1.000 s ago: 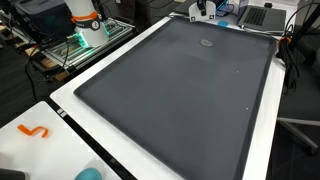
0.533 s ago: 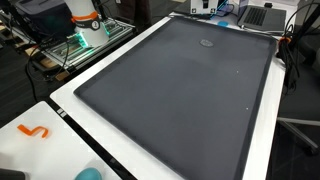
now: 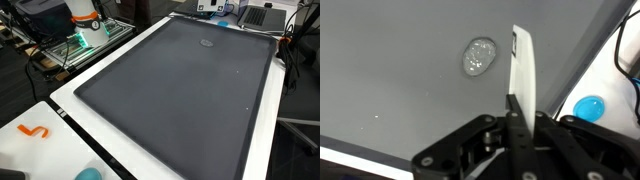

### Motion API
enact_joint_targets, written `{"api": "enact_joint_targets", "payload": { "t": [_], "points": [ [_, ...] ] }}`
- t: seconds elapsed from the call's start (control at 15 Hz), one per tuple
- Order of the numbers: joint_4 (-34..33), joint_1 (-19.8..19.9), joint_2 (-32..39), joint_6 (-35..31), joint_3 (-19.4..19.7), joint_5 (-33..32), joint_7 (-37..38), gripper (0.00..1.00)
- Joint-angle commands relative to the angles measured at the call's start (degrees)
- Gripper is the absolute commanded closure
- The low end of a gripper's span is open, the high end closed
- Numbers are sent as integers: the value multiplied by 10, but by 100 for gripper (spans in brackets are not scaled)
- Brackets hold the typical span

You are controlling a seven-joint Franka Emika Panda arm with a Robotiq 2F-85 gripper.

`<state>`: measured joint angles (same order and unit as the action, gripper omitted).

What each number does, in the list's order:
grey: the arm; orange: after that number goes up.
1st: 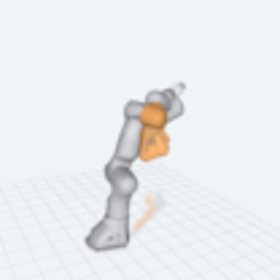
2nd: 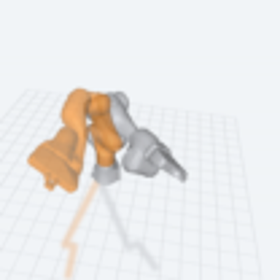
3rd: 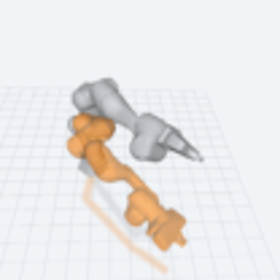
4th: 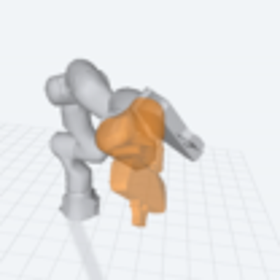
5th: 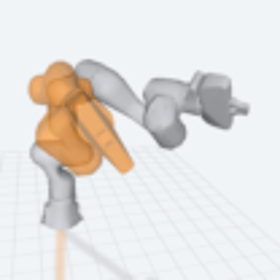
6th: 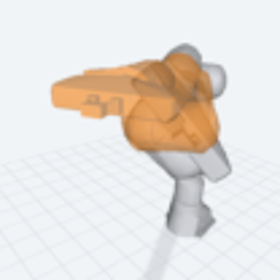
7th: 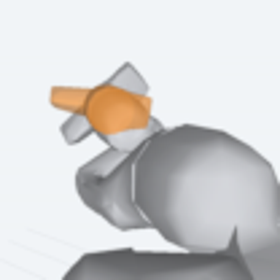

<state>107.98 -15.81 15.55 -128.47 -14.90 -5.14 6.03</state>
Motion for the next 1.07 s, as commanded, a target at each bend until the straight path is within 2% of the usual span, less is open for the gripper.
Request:
{"api": "enact_joint_targets", "payload": {
  "t": [0.0, 0.27, 0.33, 0.53, 1.0],
  "points": [
    [-65, -19, 41, 45, 13, -32, 1, 99],
    [-120, -23, 70, 69, 13, -40, -39, 99],
    [-89, -21, 51, 47, 13, -24, -24, 96],
    [-111, -22, 64, 54, 13, -24, -36, 96],
    [-114, -16, 72, 60, 10, -15, -56, 99]
  ]
}}
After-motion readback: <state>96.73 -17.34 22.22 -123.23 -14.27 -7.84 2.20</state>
